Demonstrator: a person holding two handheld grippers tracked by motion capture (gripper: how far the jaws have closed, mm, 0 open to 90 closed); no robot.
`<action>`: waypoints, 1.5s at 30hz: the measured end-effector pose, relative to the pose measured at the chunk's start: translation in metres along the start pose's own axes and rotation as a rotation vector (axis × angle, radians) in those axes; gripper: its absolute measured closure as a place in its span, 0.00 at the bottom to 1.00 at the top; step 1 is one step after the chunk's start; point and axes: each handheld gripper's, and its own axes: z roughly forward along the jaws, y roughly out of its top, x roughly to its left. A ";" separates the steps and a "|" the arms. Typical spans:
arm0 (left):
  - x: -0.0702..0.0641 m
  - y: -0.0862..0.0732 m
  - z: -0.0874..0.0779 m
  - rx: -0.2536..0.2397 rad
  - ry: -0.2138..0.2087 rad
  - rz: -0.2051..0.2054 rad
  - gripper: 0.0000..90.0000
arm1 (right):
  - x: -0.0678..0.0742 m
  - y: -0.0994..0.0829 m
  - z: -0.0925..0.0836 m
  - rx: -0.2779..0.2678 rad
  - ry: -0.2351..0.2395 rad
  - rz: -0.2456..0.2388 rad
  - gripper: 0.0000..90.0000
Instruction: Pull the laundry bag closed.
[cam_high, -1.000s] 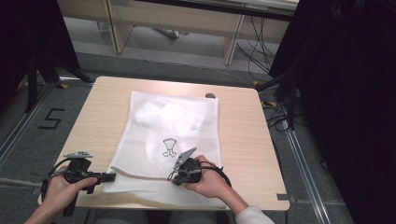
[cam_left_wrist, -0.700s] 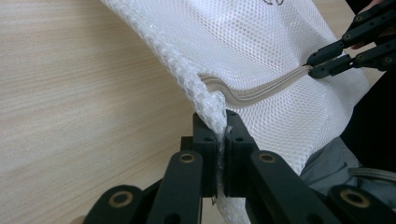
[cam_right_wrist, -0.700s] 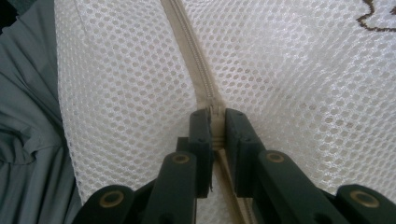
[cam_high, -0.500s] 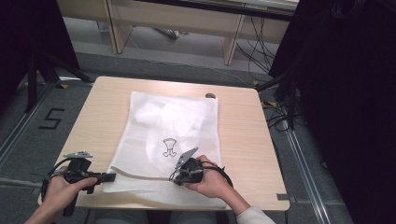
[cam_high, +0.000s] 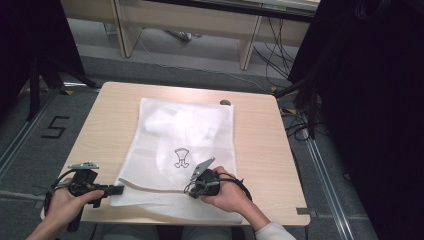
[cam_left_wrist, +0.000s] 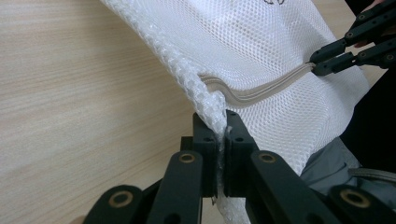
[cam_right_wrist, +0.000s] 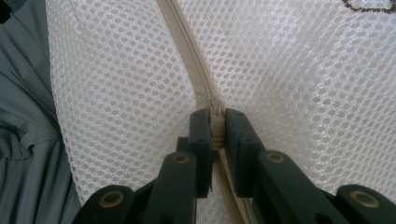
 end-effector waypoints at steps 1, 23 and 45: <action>0.000 0.000 0.000 0.000 0.000 0.000 0.95 | 0.000 0.000 0.000 -0.005 0.003 0.003 0.92; 0.000 0.000 0.000 -0.003 0.000 -0.002 0.95 | -0.001 -0.001 -0.004 -0.004 0.006 0.011 0.92; 0.000 -0.001 0.001 -0.001 0.005 -0.008 0.95 | -0.009 -0.019 -0.015 -0.006 -0.020 0.046 0.92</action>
